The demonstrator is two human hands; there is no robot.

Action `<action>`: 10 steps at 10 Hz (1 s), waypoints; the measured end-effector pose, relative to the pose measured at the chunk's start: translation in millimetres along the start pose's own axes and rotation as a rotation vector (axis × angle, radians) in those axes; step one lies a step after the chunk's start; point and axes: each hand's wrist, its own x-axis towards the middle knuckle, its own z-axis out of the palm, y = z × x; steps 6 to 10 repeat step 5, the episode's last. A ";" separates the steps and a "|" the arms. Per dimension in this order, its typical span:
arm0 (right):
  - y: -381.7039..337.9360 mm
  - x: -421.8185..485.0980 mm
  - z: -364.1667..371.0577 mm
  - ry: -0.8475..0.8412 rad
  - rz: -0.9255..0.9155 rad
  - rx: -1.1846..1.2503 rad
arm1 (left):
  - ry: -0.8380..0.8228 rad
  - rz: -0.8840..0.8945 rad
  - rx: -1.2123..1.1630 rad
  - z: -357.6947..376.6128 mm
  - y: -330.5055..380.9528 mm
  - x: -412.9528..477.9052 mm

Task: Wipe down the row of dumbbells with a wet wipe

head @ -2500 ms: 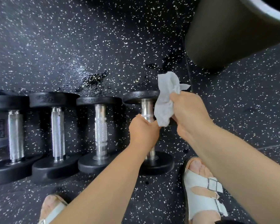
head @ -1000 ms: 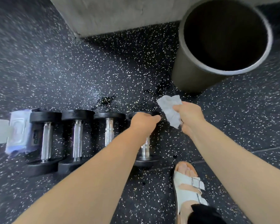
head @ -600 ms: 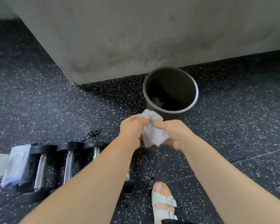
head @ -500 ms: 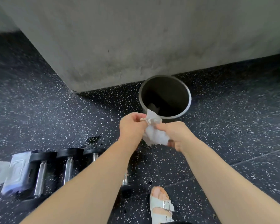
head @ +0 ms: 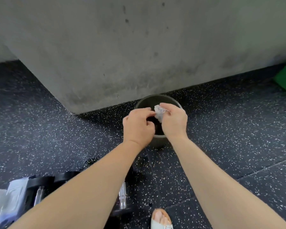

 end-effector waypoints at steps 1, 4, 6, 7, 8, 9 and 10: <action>6.2 20.7 9.7 0.103 -0.312 -0.310 | -0.102 -0.021 0.221 -4.4 -7.8 21.5; 39.5 64.6 11.4 -0.403 -0.126 -0.600 | -0.359 -0.001 0.454 -4.1 -14.1 53.2; 31.3 60.7 6.9 -0.365 -0.149 -0.572 | -0.358 0.004 0.433 -13.2 -10.5 47.3; 31.3 60.7 6.9 -0.365 -0.149 -0.572 | -0.358 0.004 0.433 -13.2 -10.5 47.3; 31.3 60.7 6.9 -0.365 -0.149 -0.572 | -0.358 0.004 0.433 -13.2 -10.5 47.3; 31.3 60.7 6.9 -0.365 -0.149 -0.572 | -0.358 0.004 0.433 -13.2 -10.5 47.3; 31.3 60.7 6.9 -0.365 -0.149 -0.572 | -0.358 0.004 0.433 -13.2 -10.5 47.3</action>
